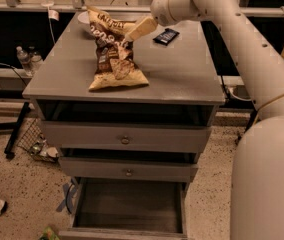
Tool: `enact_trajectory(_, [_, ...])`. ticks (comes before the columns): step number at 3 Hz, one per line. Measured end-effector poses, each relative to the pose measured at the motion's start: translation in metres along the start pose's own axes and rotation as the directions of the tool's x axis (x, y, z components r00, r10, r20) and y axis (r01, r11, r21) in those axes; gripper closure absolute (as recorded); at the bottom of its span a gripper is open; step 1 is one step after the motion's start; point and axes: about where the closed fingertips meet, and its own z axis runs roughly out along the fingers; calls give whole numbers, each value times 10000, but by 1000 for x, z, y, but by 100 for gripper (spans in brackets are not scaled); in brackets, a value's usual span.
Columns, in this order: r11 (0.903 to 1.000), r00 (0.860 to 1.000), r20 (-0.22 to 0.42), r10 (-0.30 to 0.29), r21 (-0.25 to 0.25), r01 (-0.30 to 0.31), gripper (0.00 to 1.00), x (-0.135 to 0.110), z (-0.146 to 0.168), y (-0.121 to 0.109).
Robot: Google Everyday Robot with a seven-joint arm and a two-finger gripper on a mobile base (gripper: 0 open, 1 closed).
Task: Pick brown chip bag from bottom drawer and place on counter
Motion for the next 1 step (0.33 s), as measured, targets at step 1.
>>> enact_trajectory(1, [9982,9998,-88,203,570,-197,0,5,-15,-31])
